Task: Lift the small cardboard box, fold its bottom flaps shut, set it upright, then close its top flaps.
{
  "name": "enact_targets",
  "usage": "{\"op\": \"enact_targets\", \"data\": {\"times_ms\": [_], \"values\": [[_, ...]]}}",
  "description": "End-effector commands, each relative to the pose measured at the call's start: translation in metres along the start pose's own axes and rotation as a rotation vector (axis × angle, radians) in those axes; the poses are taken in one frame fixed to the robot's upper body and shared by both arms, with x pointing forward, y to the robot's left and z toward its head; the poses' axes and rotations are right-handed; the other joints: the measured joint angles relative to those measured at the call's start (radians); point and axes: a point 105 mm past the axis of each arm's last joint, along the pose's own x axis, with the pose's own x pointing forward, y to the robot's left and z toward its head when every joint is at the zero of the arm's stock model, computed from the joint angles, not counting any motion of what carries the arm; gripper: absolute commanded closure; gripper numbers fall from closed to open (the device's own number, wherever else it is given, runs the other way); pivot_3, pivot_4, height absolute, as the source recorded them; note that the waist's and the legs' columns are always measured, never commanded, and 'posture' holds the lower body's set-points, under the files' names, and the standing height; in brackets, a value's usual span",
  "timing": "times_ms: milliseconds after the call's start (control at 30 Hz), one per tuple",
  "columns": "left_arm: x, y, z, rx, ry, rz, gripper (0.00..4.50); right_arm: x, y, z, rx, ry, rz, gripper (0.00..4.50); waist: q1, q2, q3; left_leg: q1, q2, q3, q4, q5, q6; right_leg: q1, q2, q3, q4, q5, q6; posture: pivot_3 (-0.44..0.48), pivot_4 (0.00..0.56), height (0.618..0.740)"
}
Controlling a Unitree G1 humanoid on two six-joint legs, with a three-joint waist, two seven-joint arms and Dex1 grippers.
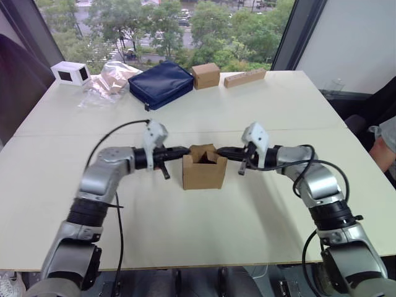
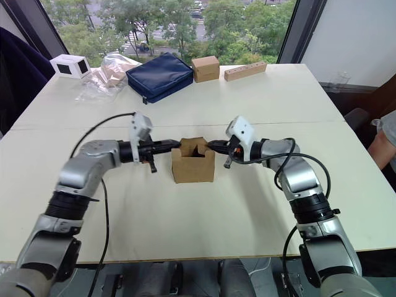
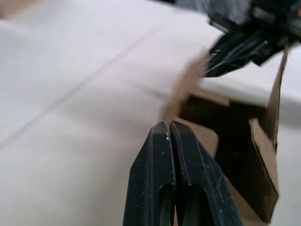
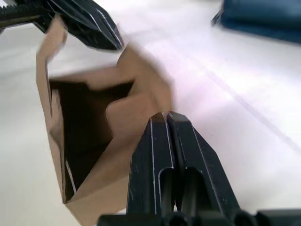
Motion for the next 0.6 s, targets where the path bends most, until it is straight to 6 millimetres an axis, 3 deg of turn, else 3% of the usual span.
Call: {"op": "enact_targets", "data": {"times_ms": [33,167,333,433,600], "values": [[-0.014,0.02,0.028,0.042,-0.049,0.044,4.44,-0.024,0.0,0.048,-0.077,-0.126,-0.025,4.5,0.003,0.0,0.0,-0.001,0.0,0.0,0.0,0.0,0.0,0.0,0.0,0.0,0.0,0.0,0.0,0.0,0.15,0.74],[-0.004,0.039,0.01,0.124,0.075,0.019,4.44,-0.035,0.038,0.062,-0.123,-0.112,0.084,4.5,0.008,0.0,0.0,-0.001,-0.001,-0.001,0.001,0.0,0.0,0.0,0.0,-0.002,0.0,0.0,0.0,0.0,0.15,0.74],[0.015,0.049,-0.011,0.109,0.172,-0.064,4.44,-0.029,0.09,0.047,-0.181,-0.008,0.235,4.5,0.008,-0.001,0.001,-0.001,-0.006,-0.002,0.001,0.0,0.0,0.001,0.0,-0.002,-0.001,0.0,0.0,0.0,0.15,0.74],[0.025,0.047,-0.021,0.085,0.214,-0.114,4.44,-0.019,0.095,0.037,-0.19,0.013,0.223,4.5,0.0,-0.002,0.001,-0.002,-0.007,-0.002,0.001,0.0,0.0,0.0,0.0,-0.003,-0.001,0.0,0.0,0.0,0.15,0.74],[0.039,0.038,-0.033,0.081,0.257,-0.176,4.44,-0.005,0.087,0.023,-0.22,0.055,0.172,4.5,-0.002,-0.002,0.001,-0.002,-0.007,-0.002,0.001,0.0,0.0,-0.001,0.0,-0.003,-0.001,0.0,0.0,0.0,0.15,0.74]]}}
